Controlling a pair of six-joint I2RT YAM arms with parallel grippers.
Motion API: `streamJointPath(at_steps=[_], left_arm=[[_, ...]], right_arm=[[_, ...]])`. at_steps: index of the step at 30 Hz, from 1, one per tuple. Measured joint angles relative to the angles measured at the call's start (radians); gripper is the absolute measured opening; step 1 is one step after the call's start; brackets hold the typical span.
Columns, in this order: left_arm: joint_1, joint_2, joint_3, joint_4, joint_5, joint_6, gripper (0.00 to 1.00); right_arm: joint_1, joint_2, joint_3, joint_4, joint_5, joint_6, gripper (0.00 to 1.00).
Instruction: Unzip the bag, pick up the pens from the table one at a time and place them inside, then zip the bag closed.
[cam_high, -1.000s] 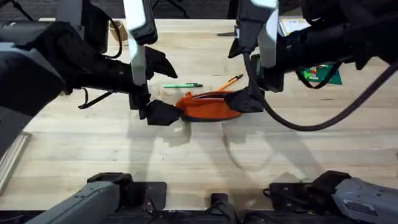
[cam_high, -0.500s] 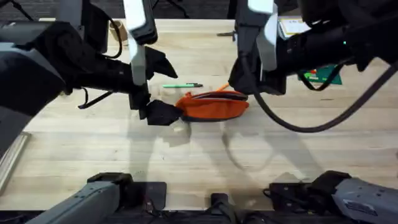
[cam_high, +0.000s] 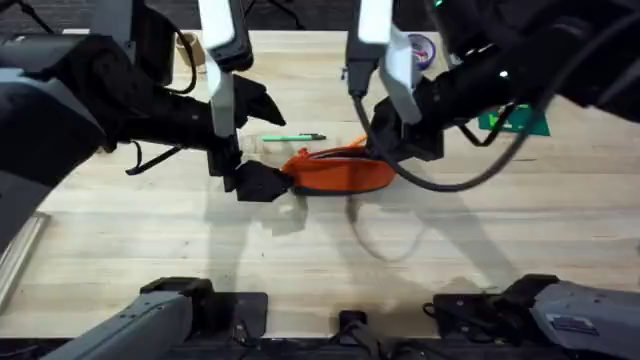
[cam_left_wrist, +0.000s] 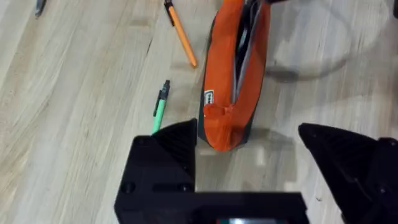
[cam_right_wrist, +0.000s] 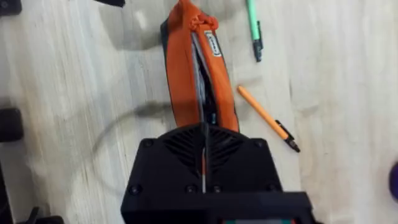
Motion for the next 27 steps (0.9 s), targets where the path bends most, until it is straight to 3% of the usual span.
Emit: streamJointPath(at_steps=[27], left_arm=[[0.000,0.000,0.000,0.000,0.000,0.000,0.993]], right_arm=[[0.000,0.186,0.001,0.060,0.000,-0.003,0.030]])
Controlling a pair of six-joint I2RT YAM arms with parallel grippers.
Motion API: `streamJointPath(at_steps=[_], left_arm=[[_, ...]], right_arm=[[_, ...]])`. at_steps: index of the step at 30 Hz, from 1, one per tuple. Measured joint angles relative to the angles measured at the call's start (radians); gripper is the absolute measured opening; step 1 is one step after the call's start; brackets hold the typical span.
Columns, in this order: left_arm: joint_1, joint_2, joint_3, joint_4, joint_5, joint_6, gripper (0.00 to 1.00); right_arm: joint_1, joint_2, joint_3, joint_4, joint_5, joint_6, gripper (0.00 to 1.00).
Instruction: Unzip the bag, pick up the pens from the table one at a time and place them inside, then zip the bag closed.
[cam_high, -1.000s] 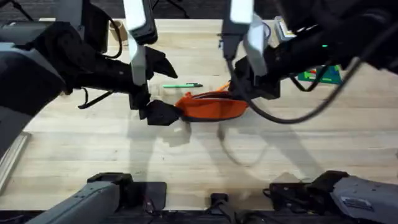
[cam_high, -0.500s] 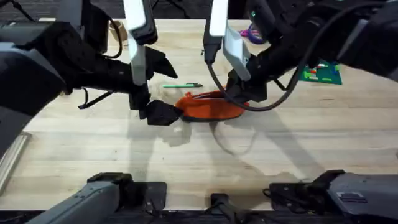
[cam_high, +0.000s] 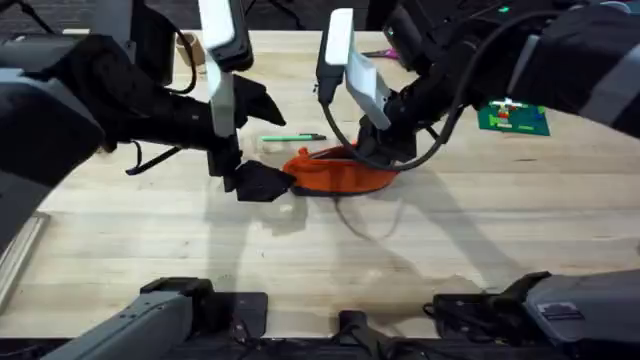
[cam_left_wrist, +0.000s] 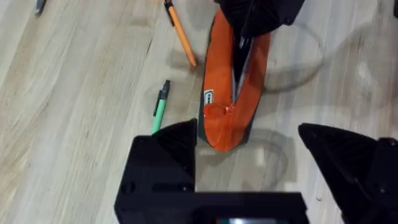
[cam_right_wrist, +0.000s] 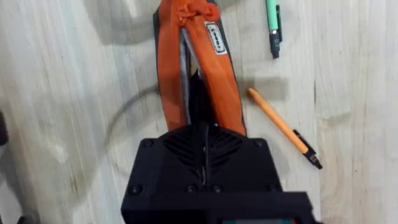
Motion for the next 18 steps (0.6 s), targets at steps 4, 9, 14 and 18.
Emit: streamJointPath(at_steps=[4,9,14,18], left_arm=[[0.000,0.000,0.000,0.000,0.000,0.000,0.993],[0.000,0.000,0.000,0.000,0.000,0.000,0.993],[0.000,0.000,0.000,0.000,0.000,0.000,0.993],[0.000,0.000,0.000,0.000,0.000,0.000,0.993]], right_arm=[[0.000,0.030,0.003,0.021,0.000,0.000,0.030],[0.000,0.084,0.003,0.036,-0.001,0.000,0.030],[0.000,0.102,0.003,0.036,0.000,0.000,0.035],[0.000,0.102,0.003,0.035,-0.001,0.001,0.119]])
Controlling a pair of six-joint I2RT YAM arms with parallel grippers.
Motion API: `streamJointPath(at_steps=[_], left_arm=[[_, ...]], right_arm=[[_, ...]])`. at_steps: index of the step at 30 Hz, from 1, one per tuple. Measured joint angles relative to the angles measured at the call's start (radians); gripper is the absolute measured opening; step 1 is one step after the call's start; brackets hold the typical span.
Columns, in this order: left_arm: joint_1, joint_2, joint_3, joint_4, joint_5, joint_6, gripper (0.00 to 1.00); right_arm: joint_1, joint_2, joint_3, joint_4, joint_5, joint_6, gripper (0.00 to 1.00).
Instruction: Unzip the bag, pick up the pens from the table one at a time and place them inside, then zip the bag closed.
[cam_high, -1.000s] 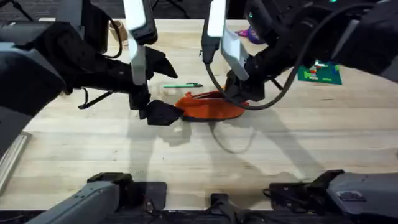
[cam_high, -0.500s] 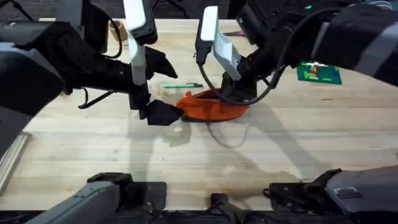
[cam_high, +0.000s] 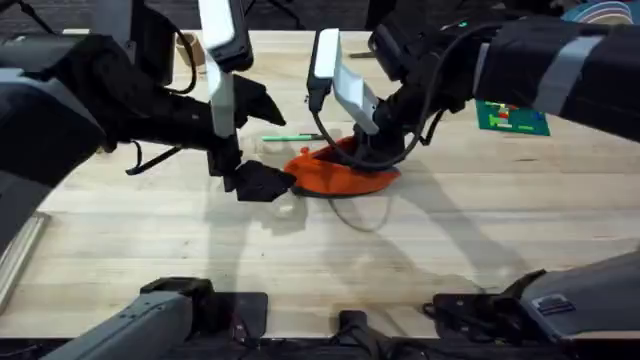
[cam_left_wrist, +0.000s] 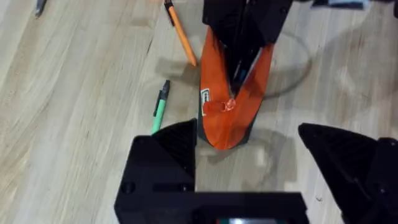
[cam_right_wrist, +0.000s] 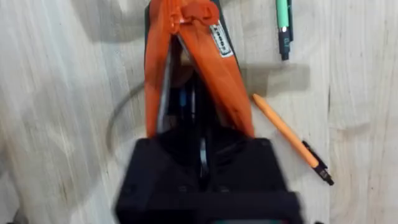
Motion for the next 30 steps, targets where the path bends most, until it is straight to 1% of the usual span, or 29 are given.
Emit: streamJointPath(at_steps=[1,2,3,4,22,30], left_arm=[[0.000,0.000,0.000,0.000,0.000,0.000,0.994],[0.000,0.000,0.000,0.000,0.000,0.000,0.994],[0.000,0.000,0.000,0.000,0.000,0.000,0.994],[0.000,0.000,0.000,0.000,0.000,0.000,0.993],[0.000,0.000,0.000,0.000,-0.001,0.000,0.993],[0.000,0.000,0.000,0.000,-0.001,0.000,0.994]], right_arm=[[0.000,0.000,0.000,0.000,-0.001,-0.001,0.227],[0.000,0.000,0.000,-0.001,0.000,-0.002,0.378],[0.001,0.000,0.000,-0.001,0.000,-0.005,0.800],[0.001,0.000,0.000,-0.001,0.000,-0.008,0.992],[0.001,0.000,0.000,-0.001,0.000,-0.008,0.997],[0.001,-0.018,0.000,-0.003,-0.003,0.061,0.998]])
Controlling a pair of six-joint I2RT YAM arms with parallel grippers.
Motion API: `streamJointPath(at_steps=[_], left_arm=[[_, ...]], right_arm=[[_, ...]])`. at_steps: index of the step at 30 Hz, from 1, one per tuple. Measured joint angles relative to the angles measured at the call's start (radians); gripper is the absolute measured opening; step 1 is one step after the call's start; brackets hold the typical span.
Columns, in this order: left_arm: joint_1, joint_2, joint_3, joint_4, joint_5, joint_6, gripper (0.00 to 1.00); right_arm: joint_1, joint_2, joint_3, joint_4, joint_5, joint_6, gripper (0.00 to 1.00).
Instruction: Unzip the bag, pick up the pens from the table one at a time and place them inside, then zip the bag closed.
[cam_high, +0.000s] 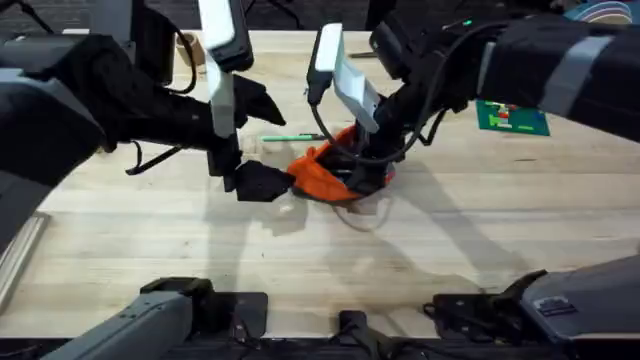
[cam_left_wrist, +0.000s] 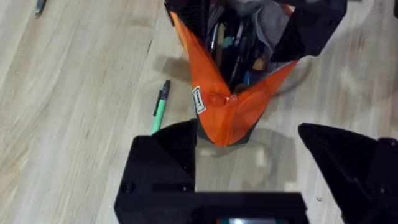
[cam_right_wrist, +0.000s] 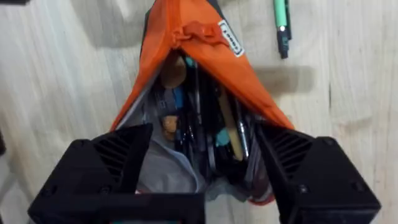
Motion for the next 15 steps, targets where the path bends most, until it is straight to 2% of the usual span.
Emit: streamJointPath(at_steps=[15], left_arm=[[0.000,0.000,0.000,0.000,-0.002,0.000,0.993]], right_arm=[[0.000,-0.252,0.026,-0.037,0.003,0.053,0.997]])
